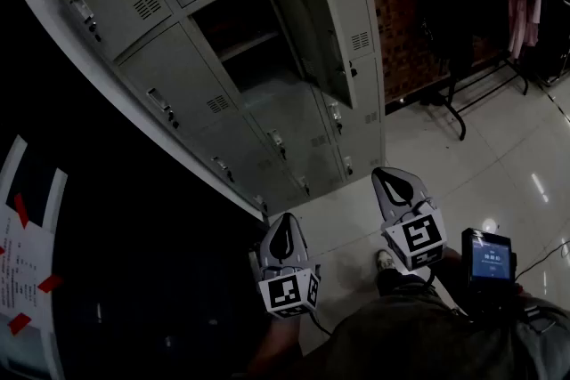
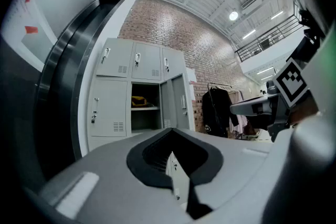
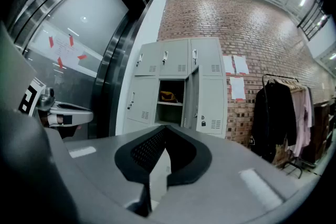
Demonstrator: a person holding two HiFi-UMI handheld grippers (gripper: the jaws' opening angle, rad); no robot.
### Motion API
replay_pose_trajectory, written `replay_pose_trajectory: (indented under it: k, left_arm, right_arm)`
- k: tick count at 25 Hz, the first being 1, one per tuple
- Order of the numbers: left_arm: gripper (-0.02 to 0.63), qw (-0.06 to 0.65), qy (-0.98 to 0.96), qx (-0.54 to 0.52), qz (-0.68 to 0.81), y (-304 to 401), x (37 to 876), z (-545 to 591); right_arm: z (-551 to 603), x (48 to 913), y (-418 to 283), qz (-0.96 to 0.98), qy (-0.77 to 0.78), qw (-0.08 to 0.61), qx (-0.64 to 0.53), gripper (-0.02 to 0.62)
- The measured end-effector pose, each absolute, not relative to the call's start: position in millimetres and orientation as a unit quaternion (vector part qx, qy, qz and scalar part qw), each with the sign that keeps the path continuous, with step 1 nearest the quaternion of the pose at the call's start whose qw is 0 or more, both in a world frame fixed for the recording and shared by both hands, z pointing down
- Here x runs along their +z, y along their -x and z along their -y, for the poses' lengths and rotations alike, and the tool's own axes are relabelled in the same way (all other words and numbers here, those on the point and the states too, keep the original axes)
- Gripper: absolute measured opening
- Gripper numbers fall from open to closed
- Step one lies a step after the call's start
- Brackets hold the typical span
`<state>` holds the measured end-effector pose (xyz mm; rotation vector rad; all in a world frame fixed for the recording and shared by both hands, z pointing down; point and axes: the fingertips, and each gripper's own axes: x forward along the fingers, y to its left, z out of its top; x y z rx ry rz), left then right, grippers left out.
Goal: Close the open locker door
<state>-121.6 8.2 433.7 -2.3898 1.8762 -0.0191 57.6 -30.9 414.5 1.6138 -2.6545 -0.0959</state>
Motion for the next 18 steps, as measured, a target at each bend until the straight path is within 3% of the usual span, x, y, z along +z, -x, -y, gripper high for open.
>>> replay_pose_trajectory:
  k: [11, 18]
  left_arm:
    - [0.002, 0.055, 0.77, -0.004, -0.635, 90.7, 408.5, 156.5]
    - [0.002, 0.05, 0.765, -0.015, -0.642, 84.9, 406.5, 209.5]
  right_arm:
    - [209.1, 396.4, -83.9, 0.871, -0.49, 0.026, -0.035, 0.035]
    - [280.6, 386.4, -86.7, 0.883, -0.468, 0.017, -0.034, 0.097]
